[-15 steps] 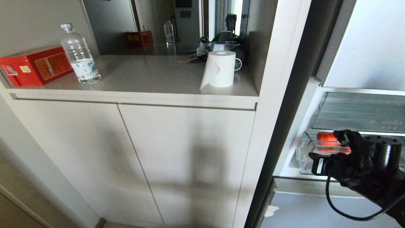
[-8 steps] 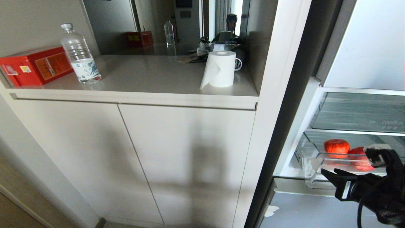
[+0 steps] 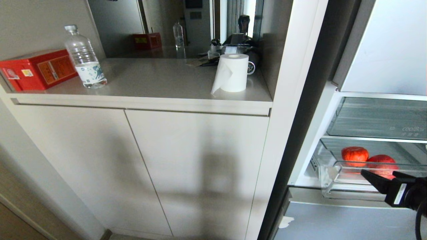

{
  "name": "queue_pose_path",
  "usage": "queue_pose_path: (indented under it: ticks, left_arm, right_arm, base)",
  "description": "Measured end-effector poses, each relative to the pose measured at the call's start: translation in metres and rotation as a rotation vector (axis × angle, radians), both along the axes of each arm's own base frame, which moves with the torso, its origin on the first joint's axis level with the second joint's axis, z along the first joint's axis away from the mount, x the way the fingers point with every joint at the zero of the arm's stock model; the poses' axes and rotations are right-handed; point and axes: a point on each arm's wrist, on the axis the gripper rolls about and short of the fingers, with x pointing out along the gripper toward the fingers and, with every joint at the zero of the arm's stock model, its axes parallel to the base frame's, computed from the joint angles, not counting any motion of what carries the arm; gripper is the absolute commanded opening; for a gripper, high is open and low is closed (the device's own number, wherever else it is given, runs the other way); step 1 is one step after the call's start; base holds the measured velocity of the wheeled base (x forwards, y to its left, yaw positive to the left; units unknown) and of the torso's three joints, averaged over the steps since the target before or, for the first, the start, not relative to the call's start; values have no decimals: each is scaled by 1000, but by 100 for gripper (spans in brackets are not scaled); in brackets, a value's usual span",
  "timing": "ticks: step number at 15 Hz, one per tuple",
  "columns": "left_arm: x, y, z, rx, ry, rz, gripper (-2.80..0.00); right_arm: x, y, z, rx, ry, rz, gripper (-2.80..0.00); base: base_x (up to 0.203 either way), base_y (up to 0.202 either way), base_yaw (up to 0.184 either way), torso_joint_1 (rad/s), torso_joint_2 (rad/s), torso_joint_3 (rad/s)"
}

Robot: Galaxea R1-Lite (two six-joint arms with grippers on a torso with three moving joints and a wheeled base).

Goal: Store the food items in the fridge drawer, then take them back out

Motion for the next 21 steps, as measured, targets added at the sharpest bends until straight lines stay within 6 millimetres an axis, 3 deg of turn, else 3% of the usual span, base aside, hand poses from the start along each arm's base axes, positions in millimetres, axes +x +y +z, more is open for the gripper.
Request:
queue_pose_path:
  ticks: [2,5,15,21]
  left_arm:
    - [0,0,0,0,0,0,-280]
    - [0,0,0,0,0,0,-280]
    - [0,0,0,0,0,0,-280]
    - [0,0,0,0,0,0,-280]
  right_arm:
    - [9,-4,20,-21,48,-22,0]
    - [32,-6,29,-35,121,-35,0]
    - [80,-18,-4,-17,164,-88,0]
    - [88,-25,-12,-20,186,-109,0]
  base:
    - [0,0,0,0,0,0]
    - [0,0,0,0,0,0]
    - [0,0,0,0,0,0]
    - [0,0,0,0,0,0]
